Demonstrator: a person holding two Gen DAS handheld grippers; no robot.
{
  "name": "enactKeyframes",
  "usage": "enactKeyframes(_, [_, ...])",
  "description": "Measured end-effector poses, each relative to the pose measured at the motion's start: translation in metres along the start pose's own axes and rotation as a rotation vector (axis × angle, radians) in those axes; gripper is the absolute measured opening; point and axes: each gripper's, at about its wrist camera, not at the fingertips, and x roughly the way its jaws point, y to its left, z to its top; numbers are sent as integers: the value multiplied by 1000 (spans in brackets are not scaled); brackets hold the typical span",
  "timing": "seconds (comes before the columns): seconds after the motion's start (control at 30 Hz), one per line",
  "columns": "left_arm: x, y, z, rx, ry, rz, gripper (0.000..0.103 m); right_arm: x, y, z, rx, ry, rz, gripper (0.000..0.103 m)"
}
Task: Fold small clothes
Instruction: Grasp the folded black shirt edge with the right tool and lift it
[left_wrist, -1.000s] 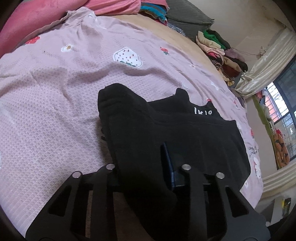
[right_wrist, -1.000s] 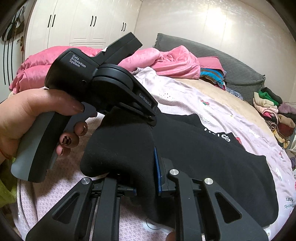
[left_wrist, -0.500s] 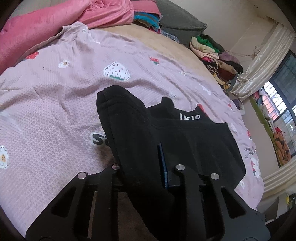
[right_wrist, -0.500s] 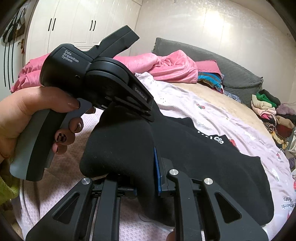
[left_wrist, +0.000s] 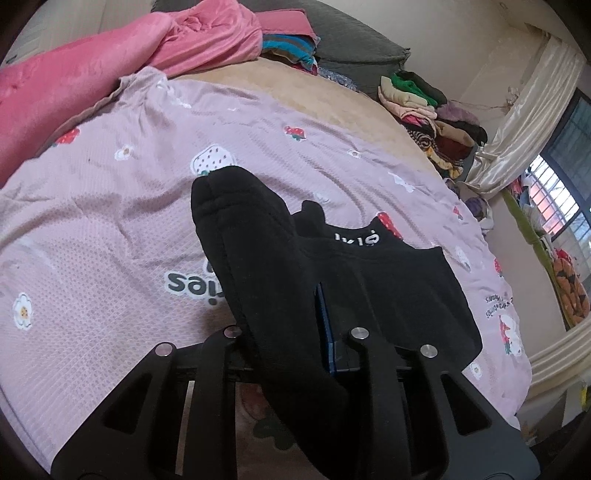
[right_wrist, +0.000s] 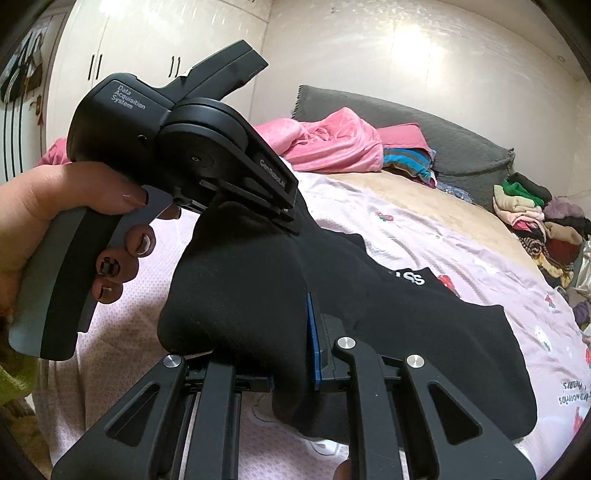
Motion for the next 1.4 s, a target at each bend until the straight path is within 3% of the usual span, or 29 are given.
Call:
enactKeyframes(0.63, [-4, -78, 8, 72, -19, 31, 14, -39, -52, -7, 131, -54, -27, 11])
enactKeyframes(1.4, [33, -157, 2, 162, 29, 27, 14, -64, -113, -38, 248, -48, -84, 11])
